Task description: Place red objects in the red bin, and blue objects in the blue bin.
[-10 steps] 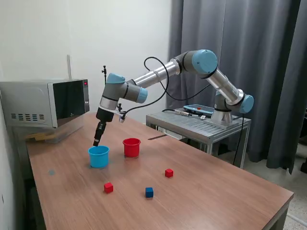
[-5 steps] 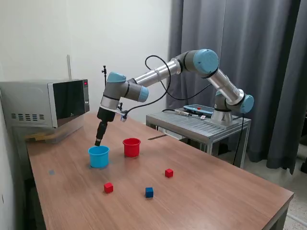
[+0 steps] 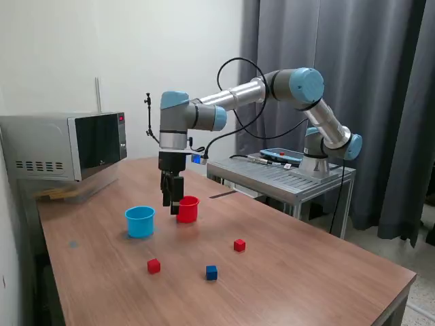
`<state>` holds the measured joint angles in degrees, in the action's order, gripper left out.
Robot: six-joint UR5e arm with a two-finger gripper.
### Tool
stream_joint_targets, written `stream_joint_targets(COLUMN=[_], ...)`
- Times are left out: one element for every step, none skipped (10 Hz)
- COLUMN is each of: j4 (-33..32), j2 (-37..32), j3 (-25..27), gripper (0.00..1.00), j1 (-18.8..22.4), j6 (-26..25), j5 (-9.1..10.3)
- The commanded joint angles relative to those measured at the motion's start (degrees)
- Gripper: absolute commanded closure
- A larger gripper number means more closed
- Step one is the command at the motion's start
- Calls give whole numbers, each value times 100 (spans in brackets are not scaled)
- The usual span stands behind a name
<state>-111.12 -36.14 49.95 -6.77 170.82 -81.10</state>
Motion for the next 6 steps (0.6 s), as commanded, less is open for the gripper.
stream_joint_targets(j4=[537, 818, 1029, 1275, 1486, 1758], j2=[-25, -77, -173, -287, -384, -481], j3=[-223, -197, -170, -170, -239, -327], gripper=[0, 0, 0, 0, 0, 0], j1=[298, 386, 457, 536, 685, 712], j6=[197, 171, 153, 144, 188, 145], j5=[68, 77, 77, 129, 138, 138])
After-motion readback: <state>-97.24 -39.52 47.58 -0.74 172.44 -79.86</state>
